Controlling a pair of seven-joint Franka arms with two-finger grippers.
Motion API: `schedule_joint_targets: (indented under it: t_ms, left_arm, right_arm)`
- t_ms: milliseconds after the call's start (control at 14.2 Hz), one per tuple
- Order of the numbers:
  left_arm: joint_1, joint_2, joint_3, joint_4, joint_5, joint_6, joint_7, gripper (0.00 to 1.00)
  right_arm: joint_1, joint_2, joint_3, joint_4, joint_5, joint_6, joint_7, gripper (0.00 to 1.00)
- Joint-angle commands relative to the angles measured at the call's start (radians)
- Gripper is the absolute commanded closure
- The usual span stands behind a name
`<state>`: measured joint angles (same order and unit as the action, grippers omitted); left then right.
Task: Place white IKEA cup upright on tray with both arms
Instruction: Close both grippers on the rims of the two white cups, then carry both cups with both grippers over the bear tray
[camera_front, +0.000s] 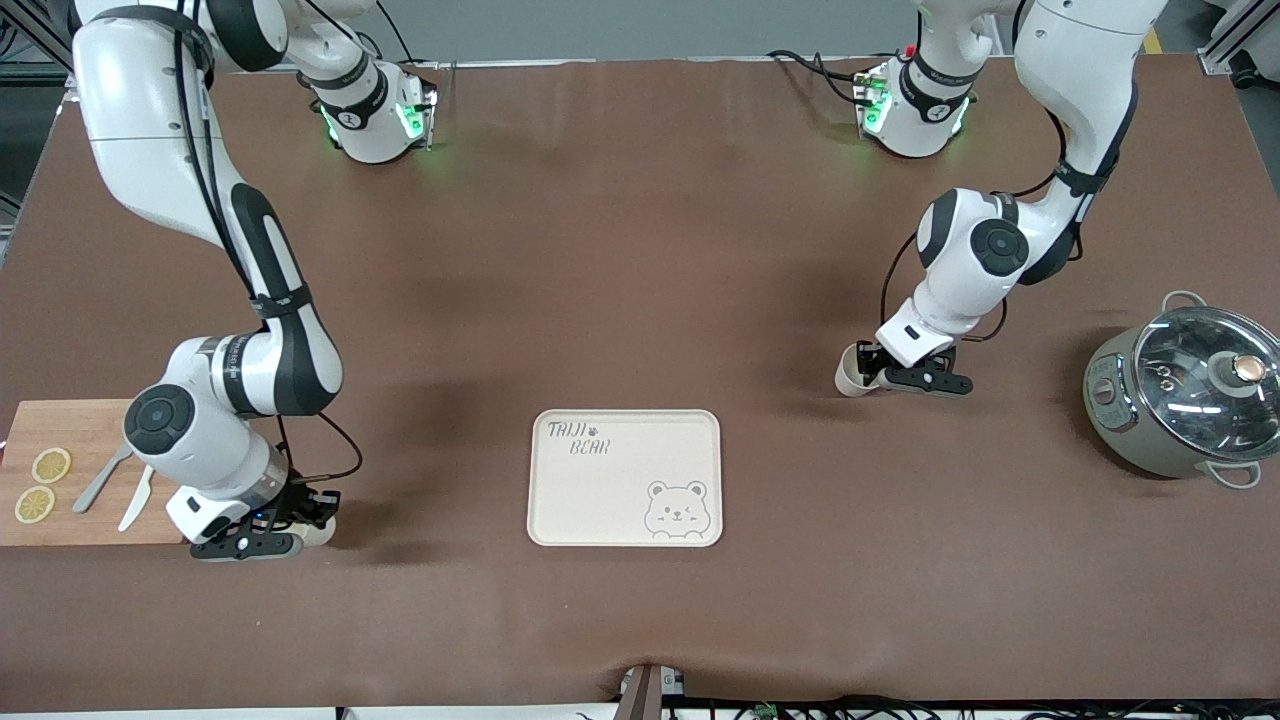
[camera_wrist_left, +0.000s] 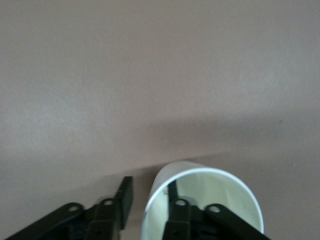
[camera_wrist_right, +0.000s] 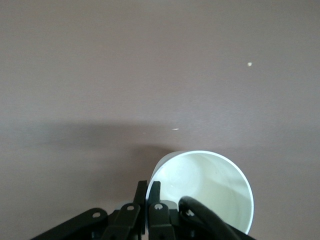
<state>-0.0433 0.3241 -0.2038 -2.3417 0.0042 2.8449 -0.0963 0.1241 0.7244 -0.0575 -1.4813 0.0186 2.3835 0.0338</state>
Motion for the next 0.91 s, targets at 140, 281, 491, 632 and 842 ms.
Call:
schedule_joint_targets:
  t_ms: [140, 281, 491, 632, 842]
  left_arm:
    - [-0.012, 0.004, -0.006, 0.089, 0.000, -0.024, -0.051, 1.00]
    - [-0.065, 0.041, -0.005, 0.197, 0.000, -0.106, -0.141, 1.00]
    - [-0.156, 0.143, 0.001, 0.475, 0.008, -0.390, -0.284, 1.00]
    - [-0.206, 0.214, 0.003, 0.634, 0.057, -0.517, -0.385, 1.00]
    - [-0.289, 0.309, 0.004, 0.769, 0.143, -0.550, -0.544, 1.00]
  right_arm:
    - [0.084, -0.003, 0.028, 0.137, -0.005, -0.203, 0.252, 1.00]
    - [0.126, -0.002, 0.042, 0.162, -0.003, -0.214, 0.351, 1.00]
    - [0.207, 0.003, 0.042, 0.183, -0.005, -0.214, 0.477, 1.00]
    - [0.264, 0.024, 0.042, 0.217, -0.008, -0.214, 0.553, 1.00]
    - [0.339, 0.108, 0.038, 0.320, -0.012, -0.225, 0.668, 1.00]
